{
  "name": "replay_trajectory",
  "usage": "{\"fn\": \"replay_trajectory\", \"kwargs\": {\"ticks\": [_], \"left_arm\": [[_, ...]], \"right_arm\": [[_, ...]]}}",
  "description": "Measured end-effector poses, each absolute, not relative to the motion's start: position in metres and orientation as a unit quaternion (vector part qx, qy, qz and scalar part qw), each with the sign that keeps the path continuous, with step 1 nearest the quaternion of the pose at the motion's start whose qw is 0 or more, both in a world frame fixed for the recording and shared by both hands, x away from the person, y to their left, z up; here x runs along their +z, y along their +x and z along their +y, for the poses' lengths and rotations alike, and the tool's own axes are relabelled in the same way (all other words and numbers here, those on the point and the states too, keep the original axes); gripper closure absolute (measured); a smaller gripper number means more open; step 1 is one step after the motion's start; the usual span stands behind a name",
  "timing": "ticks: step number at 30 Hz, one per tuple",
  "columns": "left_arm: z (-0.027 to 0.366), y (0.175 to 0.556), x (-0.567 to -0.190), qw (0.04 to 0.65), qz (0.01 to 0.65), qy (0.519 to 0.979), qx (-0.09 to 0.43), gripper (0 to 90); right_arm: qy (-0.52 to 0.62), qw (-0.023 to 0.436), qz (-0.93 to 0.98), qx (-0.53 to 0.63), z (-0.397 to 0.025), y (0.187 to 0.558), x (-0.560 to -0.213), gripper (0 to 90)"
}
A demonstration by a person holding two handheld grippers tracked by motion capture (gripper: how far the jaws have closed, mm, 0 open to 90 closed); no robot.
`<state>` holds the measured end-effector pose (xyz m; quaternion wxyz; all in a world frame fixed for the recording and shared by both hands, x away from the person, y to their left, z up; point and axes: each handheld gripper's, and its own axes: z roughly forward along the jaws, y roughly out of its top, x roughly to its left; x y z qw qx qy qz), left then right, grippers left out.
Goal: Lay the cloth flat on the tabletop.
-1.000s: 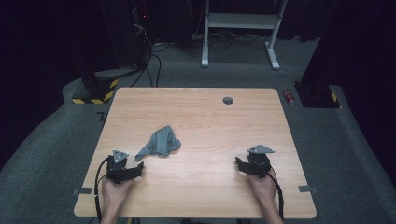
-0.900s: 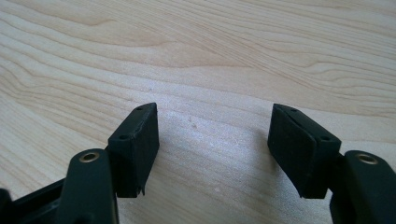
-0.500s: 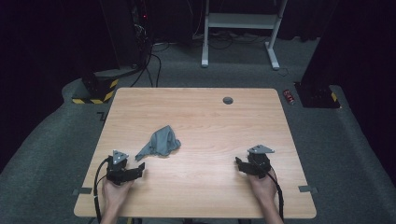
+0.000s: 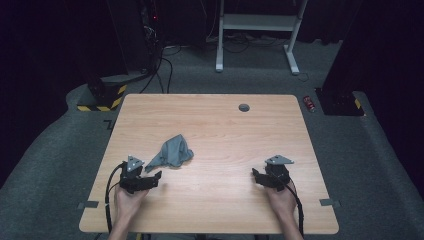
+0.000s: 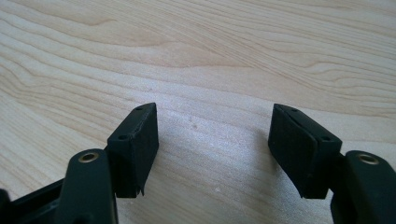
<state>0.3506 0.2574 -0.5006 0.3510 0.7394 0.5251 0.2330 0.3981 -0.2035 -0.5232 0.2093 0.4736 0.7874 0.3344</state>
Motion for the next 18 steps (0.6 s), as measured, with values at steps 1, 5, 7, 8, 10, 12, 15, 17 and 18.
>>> {"fn": "replay_trajectory", "kwargs": {"ticks": [1, 5, 7, 8, 10, 12, 15, 17, 18], "left_arm": [[0.257, 0.351, -0.501, 0.351, 0.525, 0.739, 0.233, 15.3], [0.252, 0.356, -0.498, 0.357, 0.525, 0.738, 0.228, 15.3], [0.250, 0.358, -0.498, 0.356, 0.523, 0.741, 0.227, 15.3], [0.248, 0.360, -0.498, 0.355, 0.521, 0.742, 0.226, 15.3], [0.244, 0.365, -0.499, 0.354, 0.519, 0.745, 0.222, 15.3], [0.241, 0.368, -0.499, 0.355, 0.519, 0.746, 0.219, 15.3], [0.236, 0.373, -0.498, 0.356, 0.517, 0.747, 0.217, 15.3], [0.234, 0.376, -0.498, 0.359, 0.518, 0.746, 0.215, 15.4], [0.234, 0.378, -0.498, 0.358, 0.518, 0.747, 0.214, 15.4]], "right_arm": [[0.474, 0.209, 0.787, 0.334, -0.203, 0.398, -0.523, 33.1], [0.473, 0.209, 0.788, 0.334, -0.203, 0.398, -0.523, 33.0], [0.473, 0.209, 0.788, 0.334, -0.203, 0.398, -0.523, 32.9], [0.473, 0.209, 0.788, 0.334, -0.203, 0.398, -0.523, 32.9], [0.473, 0.209, 0.788, 0.334, -0.203, 0.398, -0.523, 32.9], [0.473, 0.209, 0.788, 0.334, -0.203, 0.398, -0.523, 32.9], [0.473, 0.209, 0.788, 0.334, -0.203, 0.398, -0.523, 32.9], [0.473, 0.209, 0.788, 0.334, -0.203, 0.398, -0.523, 32.9], [0.473, 0.209, 0.788, 0.334, -0.203, 0.398, -0.523, 32.8]]}}
